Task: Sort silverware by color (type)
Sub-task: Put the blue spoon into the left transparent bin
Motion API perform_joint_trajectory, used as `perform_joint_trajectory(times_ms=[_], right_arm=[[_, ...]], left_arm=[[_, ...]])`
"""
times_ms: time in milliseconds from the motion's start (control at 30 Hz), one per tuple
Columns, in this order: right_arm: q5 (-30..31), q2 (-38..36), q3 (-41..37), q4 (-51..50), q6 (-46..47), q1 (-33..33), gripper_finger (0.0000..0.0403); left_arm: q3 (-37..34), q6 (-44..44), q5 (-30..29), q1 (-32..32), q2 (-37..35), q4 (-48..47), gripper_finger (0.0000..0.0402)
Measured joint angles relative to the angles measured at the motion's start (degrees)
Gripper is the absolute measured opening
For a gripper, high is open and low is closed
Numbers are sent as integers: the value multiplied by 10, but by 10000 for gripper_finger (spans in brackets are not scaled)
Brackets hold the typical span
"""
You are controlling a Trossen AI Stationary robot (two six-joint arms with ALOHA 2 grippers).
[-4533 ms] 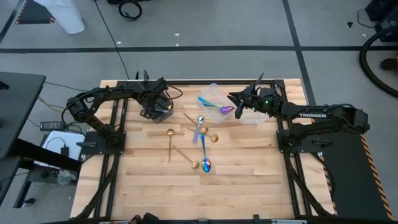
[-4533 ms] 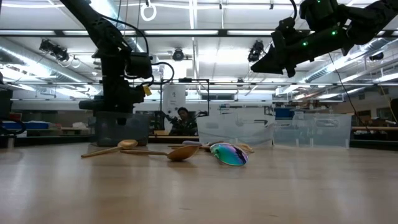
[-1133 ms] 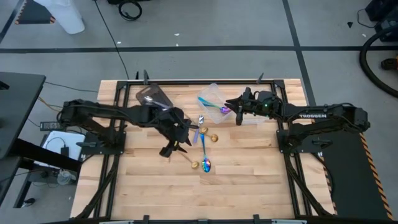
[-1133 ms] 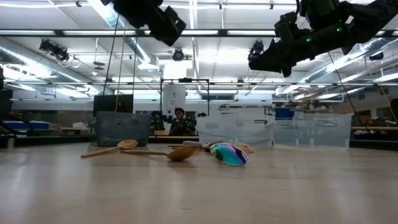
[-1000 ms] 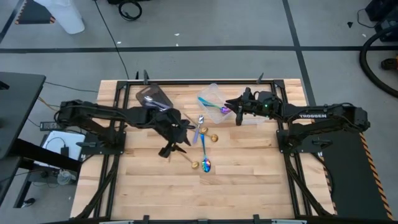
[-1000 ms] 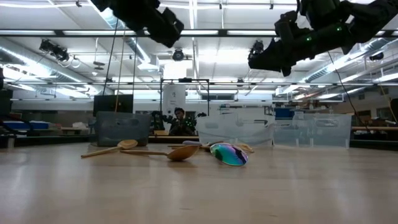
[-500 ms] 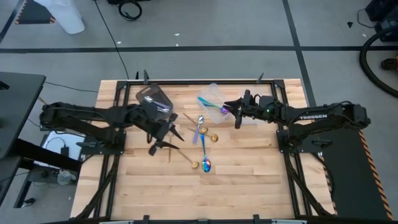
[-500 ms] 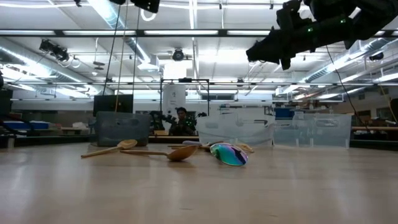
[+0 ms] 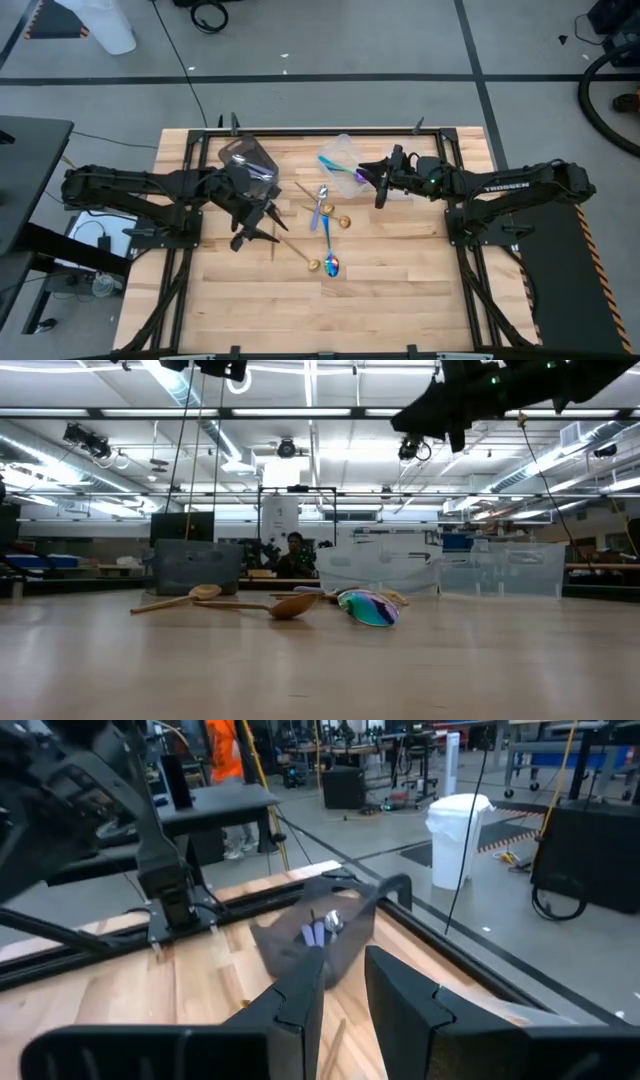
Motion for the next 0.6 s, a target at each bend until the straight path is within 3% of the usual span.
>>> perform_joint_trajectory(times_ms=[333, 600], right_arm=[[33, 30, 41, -15, -1, 42, 87], [28, 121, 112, -24, -15, 62, 87]], left_arm=[[-74, -17, 21, 19, -1, 75, 173], [-75, -38, 35, 46, -19, 52, 173]])
